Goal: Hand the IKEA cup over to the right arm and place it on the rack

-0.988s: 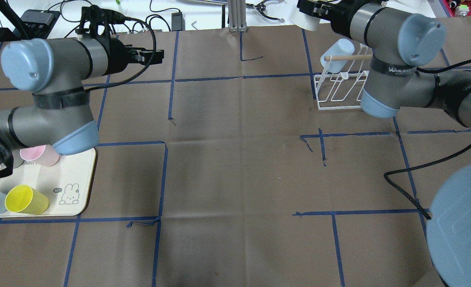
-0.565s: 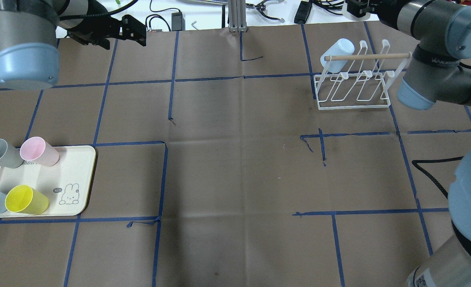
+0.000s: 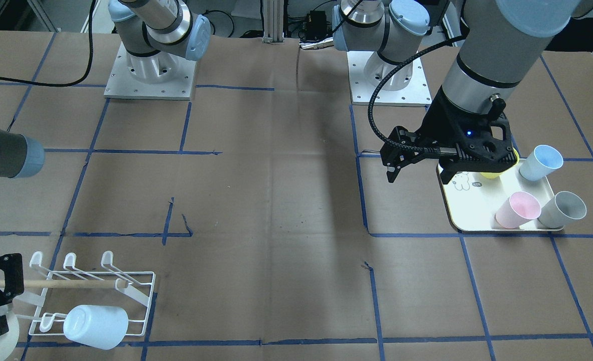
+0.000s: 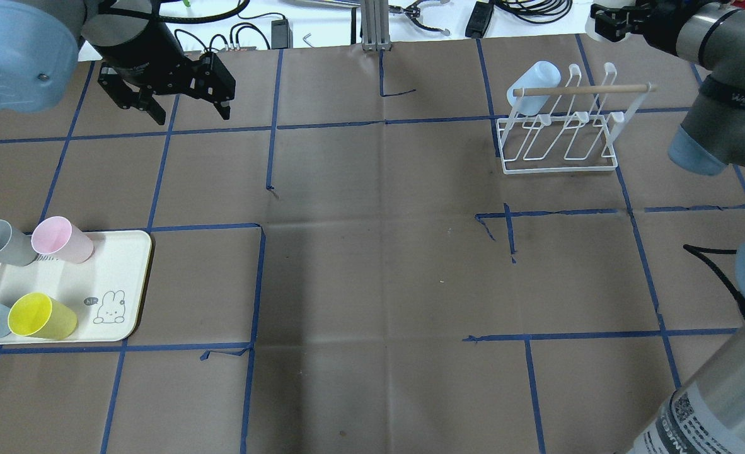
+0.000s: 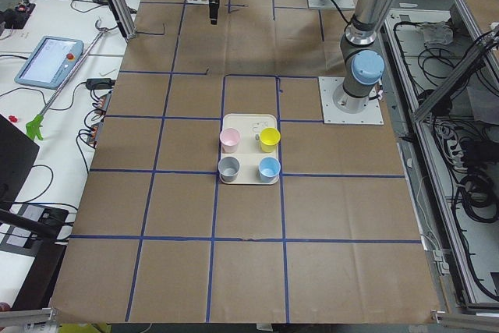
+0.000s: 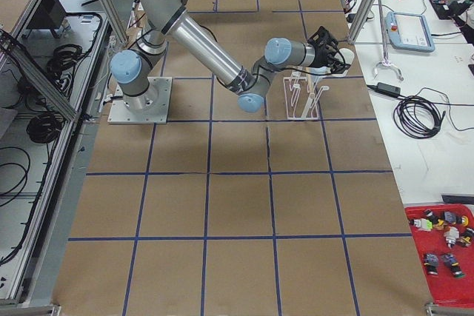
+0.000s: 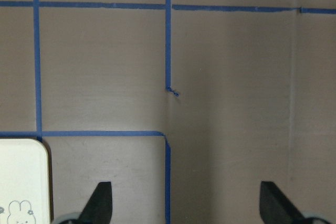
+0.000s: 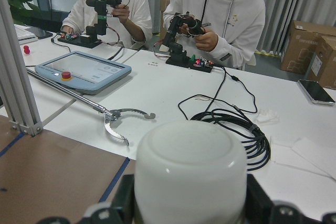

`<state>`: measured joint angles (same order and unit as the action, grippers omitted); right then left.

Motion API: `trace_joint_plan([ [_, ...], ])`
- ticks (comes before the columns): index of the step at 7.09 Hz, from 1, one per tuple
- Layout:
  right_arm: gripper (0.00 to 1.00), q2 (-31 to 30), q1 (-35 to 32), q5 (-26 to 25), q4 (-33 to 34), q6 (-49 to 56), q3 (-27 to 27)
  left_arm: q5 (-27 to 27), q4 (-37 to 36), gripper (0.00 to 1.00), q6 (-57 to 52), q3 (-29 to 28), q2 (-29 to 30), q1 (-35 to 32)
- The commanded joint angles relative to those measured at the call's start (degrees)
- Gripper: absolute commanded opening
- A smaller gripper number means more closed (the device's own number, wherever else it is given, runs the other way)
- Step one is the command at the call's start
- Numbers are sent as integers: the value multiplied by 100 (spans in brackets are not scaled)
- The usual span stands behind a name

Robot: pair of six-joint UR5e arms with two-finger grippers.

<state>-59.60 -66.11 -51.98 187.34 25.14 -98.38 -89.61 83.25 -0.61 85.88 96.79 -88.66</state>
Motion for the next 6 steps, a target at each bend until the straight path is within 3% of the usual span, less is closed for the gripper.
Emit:
trace_joint_plan([
  [1, 38, 115, 107, 144, -39, 149, -153, -180, 25, 100, -18, 147, -72, 7],
  [6, 40, 212, 354, 161, -66, 149, -391, -92, 112, 100, -27, 157, -90, -20],
])
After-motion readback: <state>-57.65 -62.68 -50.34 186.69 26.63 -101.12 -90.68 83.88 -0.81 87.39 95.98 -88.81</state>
